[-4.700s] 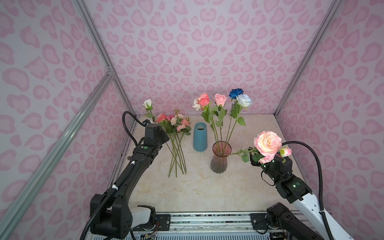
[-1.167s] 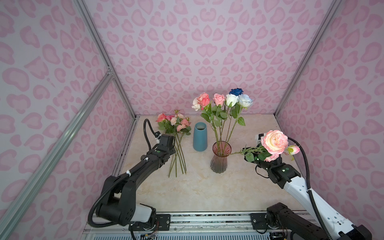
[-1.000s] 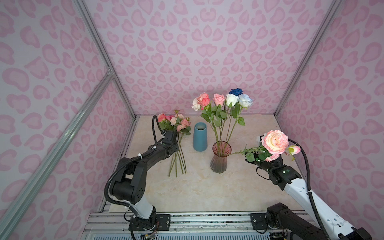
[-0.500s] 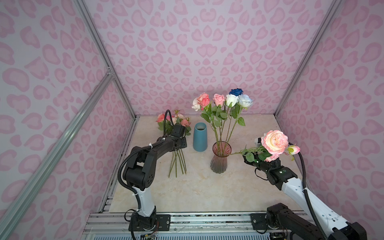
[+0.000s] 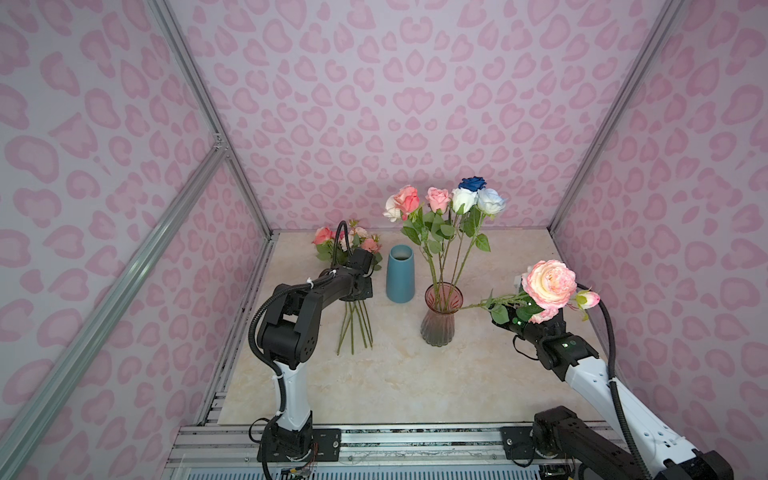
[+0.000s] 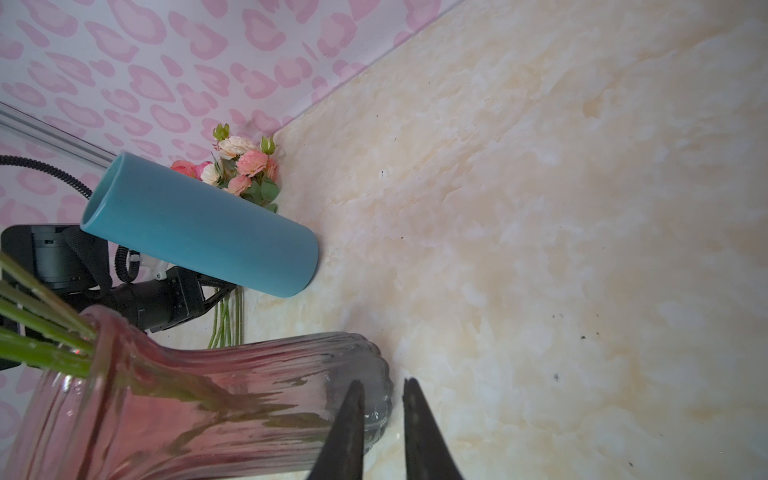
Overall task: Arrange the flowers into the vase
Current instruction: 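Grasp a pink spray-rose stem in the pile with the left gripper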
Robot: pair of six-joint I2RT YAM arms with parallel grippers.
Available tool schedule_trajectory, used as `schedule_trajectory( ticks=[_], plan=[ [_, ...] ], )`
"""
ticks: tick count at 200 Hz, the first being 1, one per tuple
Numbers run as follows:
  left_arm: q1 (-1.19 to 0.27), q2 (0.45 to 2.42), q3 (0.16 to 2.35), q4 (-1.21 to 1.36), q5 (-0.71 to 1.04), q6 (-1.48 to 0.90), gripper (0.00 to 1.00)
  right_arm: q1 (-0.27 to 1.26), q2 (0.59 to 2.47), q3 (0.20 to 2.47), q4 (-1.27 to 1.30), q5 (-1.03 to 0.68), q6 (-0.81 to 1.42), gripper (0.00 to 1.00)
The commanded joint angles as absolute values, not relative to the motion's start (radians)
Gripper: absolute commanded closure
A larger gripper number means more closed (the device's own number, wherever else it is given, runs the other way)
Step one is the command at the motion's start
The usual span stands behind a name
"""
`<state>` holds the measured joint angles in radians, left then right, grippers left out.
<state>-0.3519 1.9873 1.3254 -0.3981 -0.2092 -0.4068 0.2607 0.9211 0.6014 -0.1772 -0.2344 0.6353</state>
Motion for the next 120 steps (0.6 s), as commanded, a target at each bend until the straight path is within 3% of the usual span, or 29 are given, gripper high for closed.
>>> schedule_trajectory(
  ticks=[1,85,108,120],
  plan=[
    [-0.352,1.996,1.318,-0.414,-0.212,-0.399,0.84,0.261,0.924,0.609,-0.140,-0.244,0.631,0.81],
    [-0.353,2.013,1.320,-0.415,-0.176,-0.401,0.84,0.261,0.900,0.620,-0.168,-0.232,0.633,0.81],
    [-0.355,1.989,1.315,-0.416,-0.156,-0.400,0.96,0.261,0.896,0.624,-0.169,-0.229,0.635,0.80],
    [-0.354,1.956,1.308,-0.413,-0.149,-0.403,0.97,0.260,0.894,0.625,-0.168,-0.227,0.635,0.80]
  ],
)
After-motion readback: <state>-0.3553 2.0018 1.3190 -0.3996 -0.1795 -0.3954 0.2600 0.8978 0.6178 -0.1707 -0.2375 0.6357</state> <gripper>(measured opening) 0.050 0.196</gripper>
